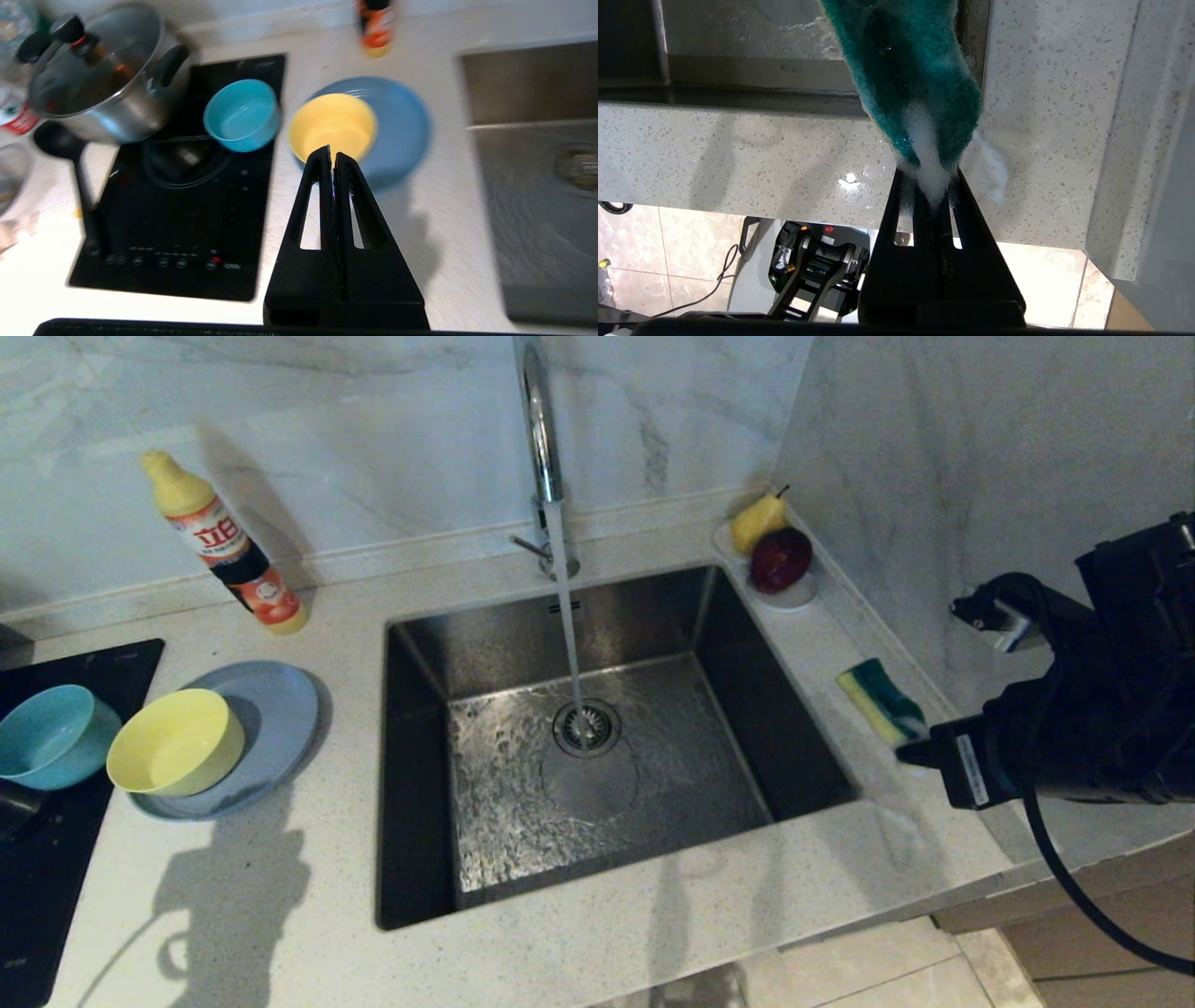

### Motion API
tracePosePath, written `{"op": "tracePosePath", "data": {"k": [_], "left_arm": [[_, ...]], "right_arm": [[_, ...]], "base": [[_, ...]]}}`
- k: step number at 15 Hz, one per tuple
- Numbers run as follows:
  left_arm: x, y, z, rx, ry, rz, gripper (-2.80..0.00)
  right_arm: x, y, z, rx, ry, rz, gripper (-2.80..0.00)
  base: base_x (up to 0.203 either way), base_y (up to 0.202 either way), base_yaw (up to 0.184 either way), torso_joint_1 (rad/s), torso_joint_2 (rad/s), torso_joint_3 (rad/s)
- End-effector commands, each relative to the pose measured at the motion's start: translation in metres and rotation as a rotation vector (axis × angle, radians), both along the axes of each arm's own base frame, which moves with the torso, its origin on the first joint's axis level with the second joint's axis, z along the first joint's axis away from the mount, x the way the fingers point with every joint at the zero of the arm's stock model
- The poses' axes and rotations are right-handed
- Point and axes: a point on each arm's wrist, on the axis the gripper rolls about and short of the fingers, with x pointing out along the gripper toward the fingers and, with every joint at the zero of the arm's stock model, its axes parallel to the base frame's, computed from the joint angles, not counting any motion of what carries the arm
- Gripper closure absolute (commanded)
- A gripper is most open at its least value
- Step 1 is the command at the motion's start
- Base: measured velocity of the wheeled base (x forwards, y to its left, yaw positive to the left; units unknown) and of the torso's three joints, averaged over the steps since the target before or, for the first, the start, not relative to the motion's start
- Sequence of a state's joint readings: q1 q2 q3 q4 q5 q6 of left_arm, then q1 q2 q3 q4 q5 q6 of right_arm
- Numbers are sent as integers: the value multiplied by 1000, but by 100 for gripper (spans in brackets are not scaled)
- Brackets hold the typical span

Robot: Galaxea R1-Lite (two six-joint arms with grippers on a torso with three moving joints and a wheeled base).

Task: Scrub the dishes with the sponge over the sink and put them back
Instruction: Pick up a bowl and the sponge

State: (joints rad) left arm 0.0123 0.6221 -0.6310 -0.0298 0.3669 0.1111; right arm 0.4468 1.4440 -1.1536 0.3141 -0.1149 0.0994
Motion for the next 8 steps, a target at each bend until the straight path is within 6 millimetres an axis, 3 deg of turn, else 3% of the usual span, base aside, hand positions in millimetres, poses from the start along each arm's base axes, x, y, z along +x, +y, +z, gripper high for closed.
{"op": "tracePosePath", "data": {"k": [1, 5, 8], "left_arm": [[77, 3, 7, -17, 201, 69, 0], [178, 15, -5, -106, 333, 196, 0], [235, 45, -7, -203, 302, 304, 0]], "right_arm": [[0, 0, 0, -3, 2, 0, 0], [4, 8, -5, -12, 22, 21, 0], [5, 14, -7, -17, 27, 38, 0]], "base": [[0, 0, 0, 0, 0, 0], [0, 0, 0, 0, 0, 0], [0, 0, 0, 0, 0, 0]]}}
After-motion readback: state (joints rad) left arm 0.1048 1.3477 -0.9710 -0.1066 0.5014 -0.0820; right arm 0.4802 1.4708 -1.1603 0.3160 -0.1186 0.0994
